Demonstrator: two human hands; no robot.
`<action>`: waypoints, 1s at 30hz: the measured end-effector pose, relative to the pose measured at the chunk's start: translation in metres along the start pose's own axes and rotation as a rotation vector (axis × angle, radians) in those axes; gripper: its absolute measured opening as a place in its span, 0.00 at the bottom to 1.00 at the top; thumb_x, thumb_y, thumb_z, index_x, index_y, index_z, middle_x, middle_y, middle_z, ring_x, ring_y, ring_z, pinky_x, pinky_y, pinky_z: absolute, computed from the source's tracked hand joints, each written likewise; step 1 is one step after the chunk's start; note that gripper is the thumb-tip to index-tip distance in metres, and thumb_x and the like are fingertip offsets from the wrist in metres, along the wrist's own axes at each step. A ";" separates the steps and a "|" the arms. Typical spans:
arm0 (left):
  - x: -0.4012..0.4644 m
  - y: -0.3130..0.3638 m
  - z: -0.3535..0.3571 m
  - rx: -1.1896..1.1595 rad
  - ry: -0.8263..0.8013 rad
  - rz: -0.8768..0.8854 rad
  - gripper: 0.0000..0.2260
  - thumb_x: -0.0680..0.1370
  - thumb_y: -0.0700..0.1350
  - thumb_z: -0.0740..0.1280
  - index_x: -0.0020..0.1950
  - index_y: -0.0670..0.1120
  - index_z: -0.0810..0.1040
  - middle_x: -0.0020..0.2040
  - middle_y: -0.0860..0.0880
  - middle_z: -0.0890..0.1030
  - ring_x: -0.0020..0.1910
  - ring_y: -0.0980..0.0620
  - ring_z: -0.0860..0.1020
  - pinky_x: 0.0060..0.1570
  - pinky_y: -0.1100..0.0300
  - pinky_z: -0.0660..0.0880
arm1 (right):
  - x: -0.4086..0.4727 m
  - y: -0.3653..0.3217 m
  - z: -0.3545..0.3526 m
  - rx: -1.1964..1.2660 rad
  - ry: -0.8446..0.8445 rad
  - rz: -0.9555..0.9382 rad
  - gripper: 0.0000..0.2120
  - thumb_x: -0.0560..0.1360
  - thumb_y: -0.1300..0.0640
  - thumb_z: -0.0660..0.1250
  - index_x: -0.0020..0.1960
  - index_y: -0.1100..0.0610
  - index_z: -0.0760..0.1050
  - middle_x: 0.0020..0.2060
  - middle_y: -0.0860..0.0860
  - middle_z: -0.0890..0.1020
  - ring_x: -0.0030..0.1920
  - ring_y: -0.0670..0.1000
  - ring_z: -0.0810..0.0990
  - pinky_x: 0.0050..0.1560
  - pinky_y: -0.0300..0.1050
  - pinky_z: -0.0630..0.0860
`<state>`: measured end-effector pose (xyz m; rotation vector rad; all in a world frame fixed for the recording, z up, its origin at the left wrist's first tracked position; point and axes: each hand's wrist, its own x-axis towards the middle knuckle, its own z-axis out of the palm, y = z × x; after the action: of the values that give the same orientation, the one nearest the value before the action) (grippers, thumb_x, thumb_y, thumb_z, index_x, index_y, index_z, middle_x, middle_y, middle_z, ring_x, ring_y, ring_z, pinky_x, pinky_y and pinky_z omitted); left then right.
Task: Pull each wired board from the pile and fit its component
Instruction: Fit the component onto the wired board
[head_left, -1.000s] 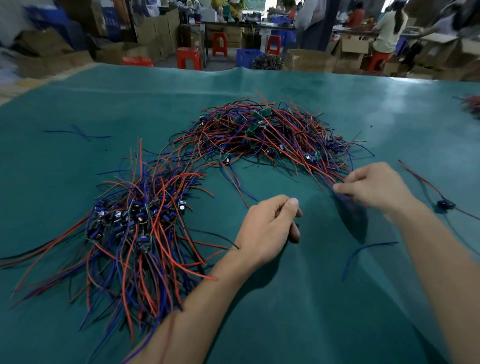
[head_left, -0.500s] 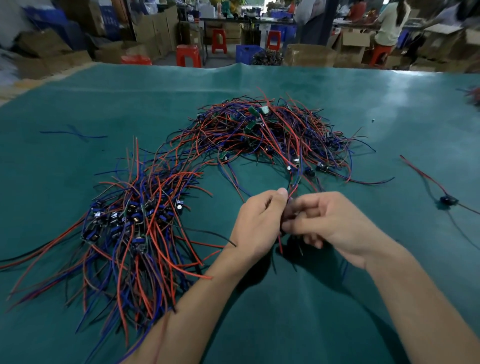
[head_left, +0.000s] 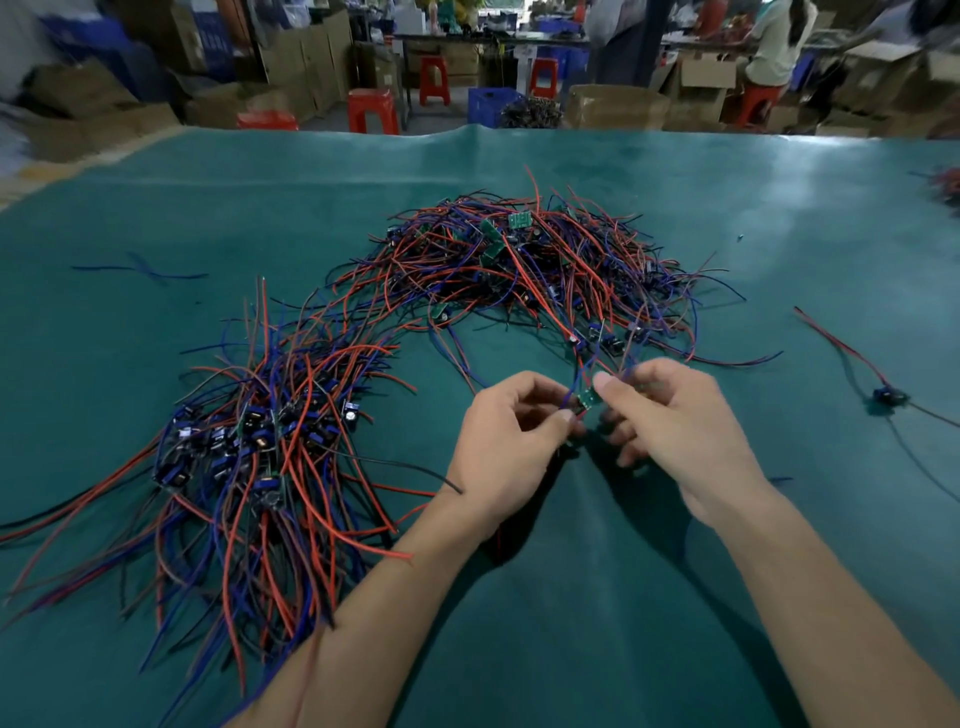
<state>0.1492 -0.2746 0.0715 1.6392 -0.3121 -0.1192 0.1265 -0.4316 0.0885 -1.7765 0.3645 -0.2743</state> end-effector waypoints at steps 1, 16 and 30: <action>0.000 0.000 0.000 0.005 -0.003 0.014 0.08 0.77 0.32 0.70 0.46 0.46 0.80 0.40 0.46 0.86 0.36 0.59 0.80 0.40 0.69 0.74 | 0.000 0.001 0.002 0.054 -0.005 0.014 0.11 0.77 0.55 0.74 0.44 0.63 0.79 0.33 0.57 0.82 0.28 0.51 0.77 0.26 0.42 0.74; -0.004 0.006 -0.001 -0.110 -0.076 0.018 0.18 0.83 0.51 0.64 0.46 0.37 0.83 0.36 0.44 0.81 0.33 0.55 0.75 0.34 0.66 0.70 | -0.011 -0.022 -0.005 0.573 -0.333 0.007 0.10 0.74 0.60 0.64 0.49 0.59 0.83 0.50 0.57 0.87 0.46 0.50 0.84 0.42 0.42 0.76; -0.005 0.005 -0.001 -0.098 -0.072 0.011 0.03 0.78 0.35 0.71 0.44 0.38 0.84 0.35 0.43 0.83 0.30 0.55 0.76 0.32 0.67 0.73 | -0.012 -0.015 0.006 0.393 -0.177 -0.019 0.12 0.76 0.64 0.70 0.36 0.57 0.85 0.40 0.56 0.86 0.40 0.51 0.84 0.39 0.42 0.82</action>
<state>0.1439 -0.2730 0.0760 1.5380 -0.3650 -0.1830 0.1190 -0.4183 0.1015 -1.4042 0.1535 -0.1849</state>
